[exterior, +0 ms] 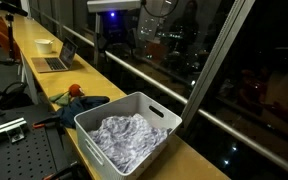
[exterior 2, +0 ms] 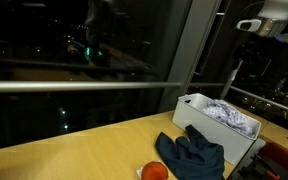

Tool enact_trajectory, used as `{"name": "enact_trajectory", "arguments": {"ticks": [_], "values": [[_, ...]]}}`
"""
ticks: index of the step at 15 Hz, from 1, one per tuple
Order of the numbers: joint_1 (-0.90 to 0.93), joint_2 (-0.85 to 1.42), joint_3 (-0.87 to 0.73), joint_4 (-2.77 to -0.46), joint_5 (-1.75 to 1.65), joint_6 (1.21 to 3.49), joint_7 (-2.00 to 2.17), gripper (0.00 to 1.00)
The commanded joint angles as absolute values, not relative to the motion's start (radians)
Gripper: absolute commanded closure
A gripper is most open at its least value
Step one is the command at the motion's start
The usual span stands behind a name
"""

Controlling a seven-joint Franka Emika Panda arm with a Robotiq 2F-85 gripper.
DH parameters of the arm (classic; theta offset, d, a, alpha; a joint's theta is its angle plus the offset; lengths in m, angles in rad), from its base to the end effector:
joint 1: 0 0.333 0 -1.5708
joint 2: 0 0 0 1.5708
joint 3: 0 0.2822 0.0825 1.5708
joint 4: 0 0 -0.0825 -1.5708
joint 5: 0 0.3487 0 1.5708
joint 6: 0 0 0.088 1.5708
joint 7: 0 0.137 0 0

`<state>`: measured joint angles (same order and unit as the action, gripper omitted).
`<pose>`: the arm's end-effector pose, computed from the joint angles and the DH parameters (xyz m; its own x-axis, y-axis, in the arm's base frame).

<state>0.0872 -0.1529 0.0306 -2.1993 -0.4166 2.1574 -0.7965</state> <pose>0.4912 0.0317 0.4168 0.4487 0.8680 -0.2130 0.8749 -0.3780 0.3028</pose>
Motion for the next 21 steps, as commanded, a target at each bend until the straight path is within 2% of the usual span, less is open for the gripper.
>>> {"name": "enact_trajectory", "arguments": {"ticks": [1,6,9,13,21], "values": [[0.151,-0.233,0.095,-2.327,-0.274,2.163,-0.681,0.00],[0.256,-0.205,0.196,-2.501,-0.243,2.331,-0.521,0.00],[0.273,-0.113,0.222,-2.562,-0.290,2.487,-0.475,0.00],[0.255,-0.020,0.223,-2.576,-0.372,2.613,-0.459,0.00],[0.142,0.206,0.164,-2.488,-0.326,2.775,-0.570,0.00]]}}
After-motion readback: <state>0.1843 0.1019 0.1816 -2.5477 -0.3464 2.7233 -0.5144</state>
